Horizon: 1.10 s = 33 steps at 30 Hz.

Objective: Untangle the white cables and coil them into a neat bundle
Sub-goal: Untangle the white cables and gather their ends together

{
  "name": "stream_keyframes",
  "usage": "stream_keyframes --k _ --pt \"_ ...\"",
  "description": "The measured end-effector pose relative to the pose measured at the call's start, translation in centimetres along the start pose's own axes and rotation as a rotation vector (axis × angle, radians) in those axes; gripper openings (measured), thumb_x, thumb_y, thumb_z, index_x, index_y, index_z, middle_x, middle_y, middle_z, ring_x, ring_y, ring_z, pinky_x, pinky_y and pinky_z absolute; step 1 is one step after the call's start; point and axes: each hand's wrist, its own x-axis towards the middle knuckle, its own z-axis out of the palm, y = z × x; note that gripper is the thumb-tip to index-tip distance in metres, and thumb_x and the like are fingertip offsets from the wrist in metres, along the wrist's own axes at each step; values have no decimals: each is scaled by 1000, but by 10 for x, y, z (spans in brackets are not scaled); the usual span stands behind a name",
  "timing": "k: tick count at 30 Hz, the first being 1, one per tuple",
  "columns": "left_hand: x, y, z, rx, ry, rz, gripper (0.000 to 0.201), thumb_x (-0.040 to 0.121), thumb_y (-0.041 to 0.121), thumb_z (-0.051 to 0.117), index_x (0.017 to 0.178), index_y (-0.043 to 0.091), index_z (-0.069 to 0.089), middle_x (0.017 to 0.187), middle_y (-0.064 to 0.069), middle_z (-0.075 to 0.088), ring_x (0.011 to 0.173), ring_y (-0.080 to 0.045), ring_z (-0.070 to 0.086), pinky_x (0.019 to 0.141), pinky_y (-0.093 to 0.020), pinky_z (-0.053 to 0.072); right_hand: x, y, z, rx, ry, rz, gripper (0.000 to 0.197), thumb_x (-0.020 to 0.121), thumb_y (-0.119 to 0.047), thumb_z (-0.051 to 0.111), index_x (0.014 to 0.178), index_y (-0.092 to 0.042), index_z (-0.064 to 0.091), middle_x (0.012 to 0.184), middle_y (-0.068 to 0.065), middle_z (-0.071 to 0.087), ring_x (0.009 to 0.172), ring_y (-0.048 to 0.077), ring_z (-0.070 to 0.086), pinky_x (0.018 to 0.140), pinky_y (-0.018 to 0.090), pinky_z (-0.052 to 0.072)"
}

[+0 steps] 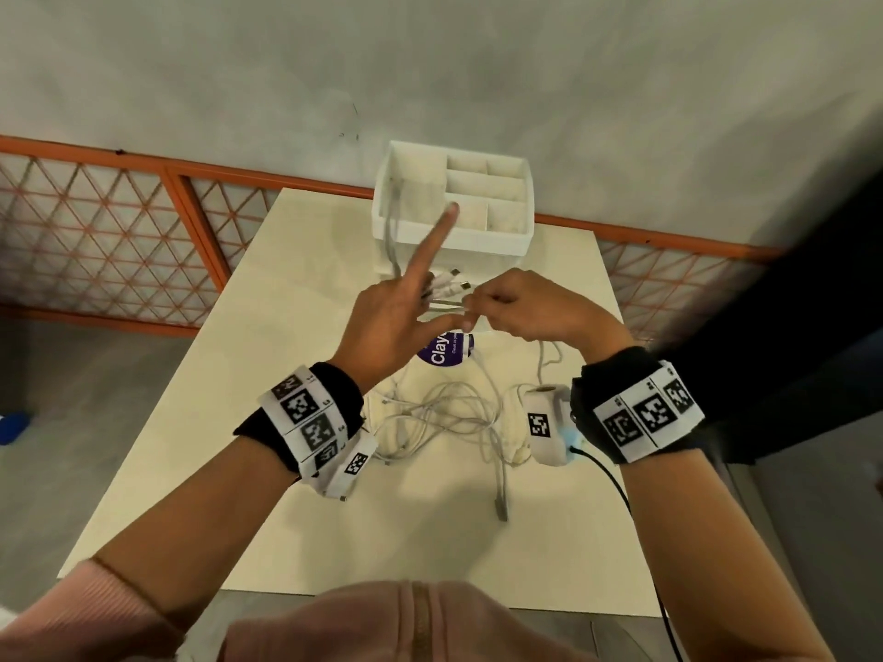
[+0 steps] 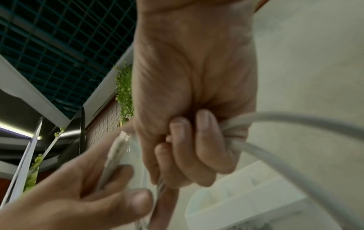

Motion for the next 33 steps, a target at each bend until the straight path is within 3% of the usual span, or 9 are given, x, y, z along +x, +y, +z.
stream_keyframes --k 2,4,7,11,18,21,26,30,33 --pt "4 -1 7 111 -36 35 56 82 51 61 132 28 48 56 8 55 52 -13 53 55 -26 43 -3 -4 1 78 -27 -2 36 99 -29 42 76 -9 62 55 -3 40 47 9 33 47 23 30" --pt "3 -9 12 112 -27 75 43 87 49 45 103 15 64 66 -2 68 62 -28 63 53 -30 39 -6 -2 -1 150 -31 -12 33 101 -26 39 84 -10 62 55 -4 39 46 7 31 47 21 29" --pt "2 -19 12 138 13 117 48 88 47 32 99 12 63 74 -7 72 65 -33 65 53 -35 47 -13 13 -3 270 46 -21 24 98 -30 46 100 -10 60 57 -5 44 47 6 34 46 17 31" --pt "8 -26 0 128 212 39 38 92 37 37 101 8 60 74 -8 71 60 -33 65 53 -33 45 -18 60 11 288 60 27 30 92 -33 57 95 -2 60 70 5 51 58 9 45 54 14 41" --pt "3 -39 -18 30 394 -122 41 95 36 37 98 1 58 73 -12 66 51 -30 51 53 -35 38 -12 143 57 76 119 203 27 98 -13 45 77 -12 61 70 -4 63 70 9 61 82 33 46" --pt "-7 -47 -13 14 313 -118 28 97 26 48 92 0 58 62 4 50 46 -17 37 52 -28 27 -7 144 48 265 340 179 30 100 -18 42 75 -23 59 58 -10 67 62 2 67 83 40 53" --pt "-32 -75 -10 15 -22 -142 24 91 39 49 80 20 59 54 12 55 49 -6 49 52 -29 36 -13 121 10 354 614 2 29 98 -17 40 79 -34 53 55 -5 51 47 3 52 57 29 47" --pt "-51 -82 -19 86 -348 -222 25 90 40 57 77 20 62 53 15 57 51 0 50 54 -29 35 -35 120 8 311 338 59 12 87 -22 66 93 -30 59 64 9 36 58 17 36 58 30 34" --pt "-67 -88 -26 156 -538 -311 27 84 47 63 68 24 62 52 10 57 58 -4 51 58 -27 36 -52 128 27 328 23 149 13 87 -21 66 100 -20 69 84 9 63 84 24 57 81 33 44"
